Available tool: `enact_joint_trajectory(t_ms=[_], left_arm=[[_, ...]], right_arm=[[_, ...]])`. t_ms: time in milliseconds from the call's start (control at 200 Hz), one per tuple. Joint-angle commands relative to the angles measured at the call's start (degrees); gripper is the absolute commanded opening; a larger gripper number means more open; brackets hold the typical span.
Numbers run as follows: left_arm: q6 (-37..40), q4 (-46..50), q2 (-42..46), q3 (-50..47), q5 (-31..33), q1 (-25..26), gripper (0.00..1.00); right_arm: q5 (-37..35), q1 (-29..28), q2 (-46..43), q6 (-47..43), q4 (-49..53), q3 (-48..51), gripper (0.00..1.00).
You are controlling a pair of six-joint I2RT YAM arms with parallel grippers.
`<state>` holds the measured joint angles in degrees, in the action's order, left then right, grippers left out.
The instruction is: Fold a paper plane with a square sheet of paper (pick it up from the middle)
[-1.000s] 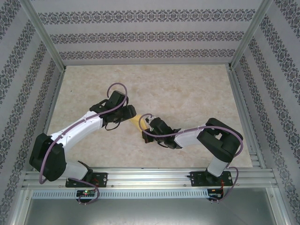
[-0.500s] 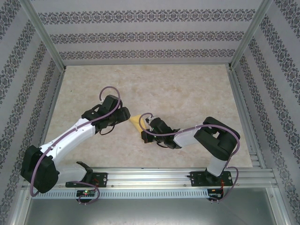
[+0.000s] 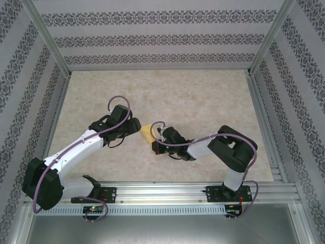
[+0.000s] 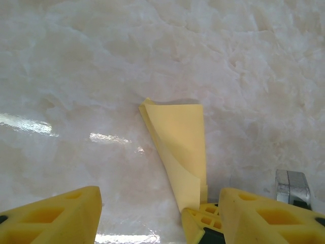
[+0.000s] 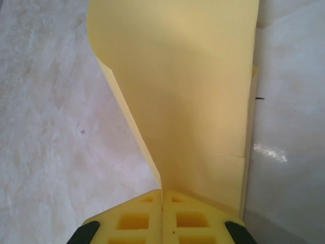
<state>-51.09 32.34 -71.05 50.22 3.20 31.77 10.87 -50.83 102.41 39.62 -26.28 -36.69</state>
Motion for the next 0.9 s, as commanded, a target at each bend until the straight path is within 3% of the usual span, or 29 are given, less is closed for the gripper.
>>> enact_joint_trajectory(t_ms=[0,360,619,759,894], left_arm=[[-0.76,-2.94,-0.37,-0.73,-1.95,-0.83,0.63],[-0.34,-5.5,-3.03,-1.83,-4.72,-0.82,0.63],[0.46,-7.71,-5.28,-2.02,-7.7,-0.87,0.62],[-0.57,-8.73,-7.22,-1.96,-8.92,-0.84,0.66],[-3.0,-9.88,-10.97,-0.35,-10.28,-0.85,0.76]], right_arm=[[1.29,0.46,1.44,1.17,-0.58,-0.49,0.0],[4.93,2.45,2.89,5.85,-6.07,1.45,0.0],[7.01,3.79,-1.38,6.61,-4.59,1.73,0.0],[7.44,3.9,-2.55,5.2,-4.09,1.18,0.0],[6.76,3.89,-3.0,2.92,-2.16,0.75,0.0]])
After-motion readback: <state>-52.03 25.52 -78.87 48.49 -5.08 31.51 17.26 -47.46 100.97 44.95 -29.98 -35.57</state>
